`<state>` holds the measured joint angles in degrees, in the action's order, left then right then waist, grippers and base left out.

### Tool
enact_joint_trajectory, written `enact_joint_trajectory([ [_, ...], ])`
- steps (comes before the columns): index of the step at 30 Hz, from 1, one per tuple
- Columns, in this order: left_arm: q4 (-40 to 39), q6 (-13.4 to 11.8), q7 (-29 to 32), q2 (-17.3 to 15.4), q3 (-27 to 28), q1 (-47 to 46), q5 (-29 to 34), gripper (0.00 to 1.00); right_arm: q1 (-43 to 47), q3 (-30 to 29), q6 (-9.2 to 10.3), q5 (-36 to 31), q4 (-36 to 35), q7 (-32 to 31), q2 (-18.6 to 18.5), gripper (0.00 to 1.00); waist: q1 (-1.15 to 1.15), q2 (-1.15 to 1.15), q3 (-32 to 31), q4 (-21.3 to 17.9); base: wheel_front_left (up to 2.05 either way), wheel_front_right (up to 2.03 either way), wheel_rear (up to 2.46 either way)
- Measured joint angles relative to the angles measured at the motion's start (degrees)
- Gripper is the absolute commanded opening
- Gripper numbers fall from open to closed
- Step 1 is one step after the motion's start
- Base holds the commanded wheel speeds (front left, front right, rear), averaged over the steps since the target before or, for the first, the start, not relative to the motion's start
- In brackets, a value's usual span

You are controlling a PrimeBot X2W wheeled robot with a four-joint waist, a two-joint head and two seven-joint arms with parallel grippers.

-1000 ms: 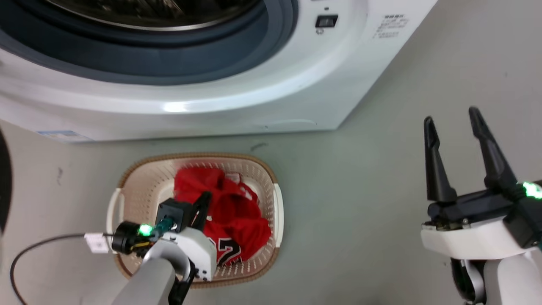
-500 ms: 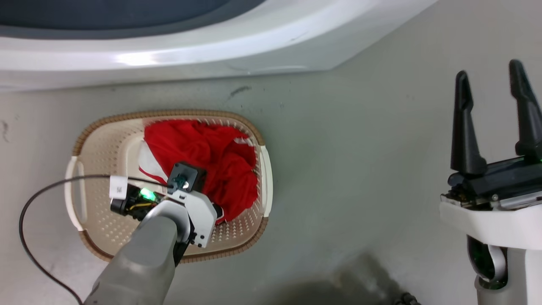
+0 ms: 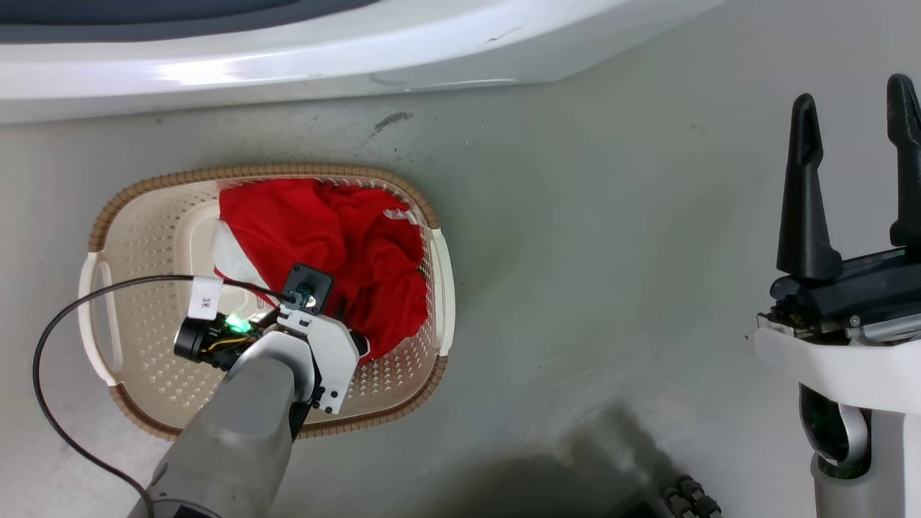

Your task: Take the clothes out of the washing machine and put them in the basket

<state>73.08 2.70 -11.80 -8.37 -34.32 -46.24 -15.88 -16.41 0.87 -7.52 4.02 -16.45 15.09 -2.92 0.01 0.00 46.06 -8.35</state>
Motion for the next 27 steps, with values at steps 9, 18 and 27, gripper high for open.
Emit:
enact_joint_trajectory([
  [9, -4.5, -0.6, -3.1, -0.2, 2.6, 3.5, -2.5, 1.00, 0.9, 0.6, 0.00, 0.4, 0.9, 0.0, 0.0, 1.00, 0.00, 0.00, -5.6, 0.7, 0.00, 0.00, 0.00],
  [18, -26.2, -4.6, -3.2, -1.4, 10.7, 15.9, -1.9, 1.00, 4.4, 0.9, 0.00, -0.3, 2.6, 0.0, 0.0, 1.00, -0.01, 0.00, -14.2, 2.6, 0.00, 0.00, 0.00],
  [27, -45.7, -6.3, -3.2, 1.8, 21.0, 28.2, 1.9, 1.00, 8.7, 0.9, 0.00, -1.1, 4.2, 0.0, 0.0, 1.00, -0.02, 0.00, -22.6, 5.1, 0.00, 0.00, 0.00],
])
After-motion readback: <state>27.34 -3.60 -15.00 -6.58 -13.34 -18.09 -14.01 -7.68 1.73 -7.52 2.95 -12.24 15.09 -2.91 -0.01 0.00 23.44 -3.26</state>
